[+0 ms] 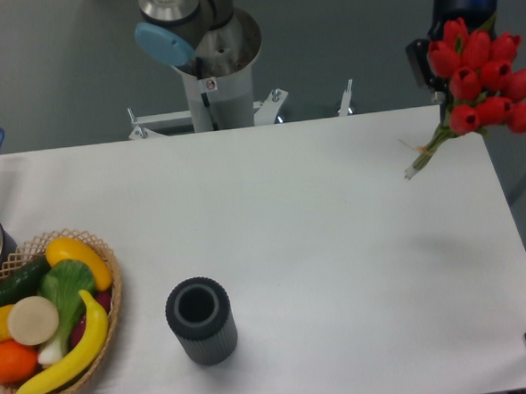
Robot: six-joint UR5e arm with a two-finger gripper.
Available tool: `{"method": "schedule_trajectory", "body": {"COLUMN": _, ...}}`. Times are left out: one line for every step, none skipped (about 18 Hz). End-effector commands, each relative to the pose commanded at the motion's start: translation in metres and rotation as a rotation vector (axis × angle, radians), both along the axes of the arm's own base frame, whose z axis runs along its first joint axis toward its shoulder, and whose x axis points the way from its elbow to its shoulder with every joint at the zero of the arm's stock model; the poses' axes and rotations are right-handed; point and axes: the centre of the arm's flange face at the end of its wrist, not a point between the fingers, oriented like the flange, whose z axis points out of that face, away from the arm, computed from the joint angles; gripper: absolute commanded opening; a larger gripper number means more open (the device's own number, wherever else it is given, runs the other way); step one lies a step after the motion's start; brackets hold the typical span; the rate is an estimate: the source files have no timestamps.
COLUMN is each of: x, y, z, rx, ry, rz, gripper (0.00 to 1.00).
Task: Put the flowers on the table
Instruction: 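Hold the red tulip bouquet in the gripper above the table edge, then carry the tulip bouquet down and toward the table center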
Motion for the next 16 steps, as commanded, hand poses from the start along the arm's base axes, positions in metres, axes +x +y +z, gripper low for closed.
{"method": "schedule_trajectory", "body": {"x": 0.002, "y": 0.003, "z": -0.004, "rx": -0.045, "ry": -0.004, "rz": 0.010, "gripper": 0.30}}
{"method": "schedule_trajectory", "body": {"x": 0.005, "y": 0.006, "z": -0.008, "rx": -0.093, "ry": -0.010, "rz": 0.021, "gripper": 0.30}}
{"method": "schedule_trajectory", "body": {"x": 0.009, "y": 0.013, "z": -0.011, "rx": -0.142, "ry": -0.008, "rz": 0.024, "gripper": 0.30}}
{"method": "schedule_trajectory", "body": {"x": 0.015, "y": 0.025, "z": -0.013, "rx": -0.212, "ry": 0.005, "rz": 0.026, "gripper": 0.30}}
{"method": "schedule_trajectory", "body": {"x": 0.019, "y": 0.031, "z": -0.015, "rx": -0.264, "ry": 0.015, "rz": 0.031, "gripper": 0.30}}
{"method": "schedule_trajectory", "body": {"x": 0.021, "y": 0.036, "z": -0.020, "rx": -0.317, "ry": 0.021, "rz": 0.040, "gripper": 0.30}}
{"method": "schedule_trajectory", "body": {"x": 0.024, "y": 0.042, "z": -0.025, "rx": -0.369, "ry": 0.030, "rz": 0.040, "gripper": 0.30}}
{"method": "schedule_trajectory", "body": {"x": 0.028, "y": 0.050, "z": -0.032, "rx": -0.423, "ry": 0.042, "rz": 0.020, "gripper": 0.30}}
{"method": "schedule_trajectory", "body": {"x": 0.031, "y": 0.060, "z": -0.043, "rx": -0.478, "ry": 0.051, "rz": -0.011, "gripper": 0.30}}
{"method": "schedule_trajectory", "body": {"x": 0.033, "y": 0.065, "z": -0.052, "rx": -0.531, "ry": 0.059, "rz": -0.027, "gripper": 0.30}}
{"method": "schedule_trajectory", "body": {"x": 0.035, "y": 0.070, "z": -0.059, "rx": -0.581, "ry": 0.063, "rz": -0.034, "gripper": 0.30}}
{"method": "schedule_trajectory", "body": {"x": 0.036, "y": 0.076, "z": -0.068, "rx": -0.622, "ry": 0.061, "rz": -0.045, "gripper": 0.30}}
{"method": "schedule_trajectory", "body": {"x": 0.036, "y": 0.082, "z": -0.076, "rx": -0.658, "ry": 0.060, "rz": -0.049, "gripper": 0.30}}
{"method": "schedule_trajectory", "body": {"x": 0.036, "y": 0.085, "z": -0.083, "rx": -0.693, "ry": 0.060, "rz": -0.055, "gripper": 0.30}}
{"method": "schedule_trajectory", "body": {"x": 0.036, "y": 0.088, "z": -0.091, "rx": -0.727, "ry": 0.063, "rz": -0.074, "gripper": 0.30}}
{"method": "schedule_trajectory", "body": {"x": 0.036, "y": 0.093, "z": -0.103, "rx": -0.763, "ry": 0.060, "rz": -0.100, "gripper": 0.30}}
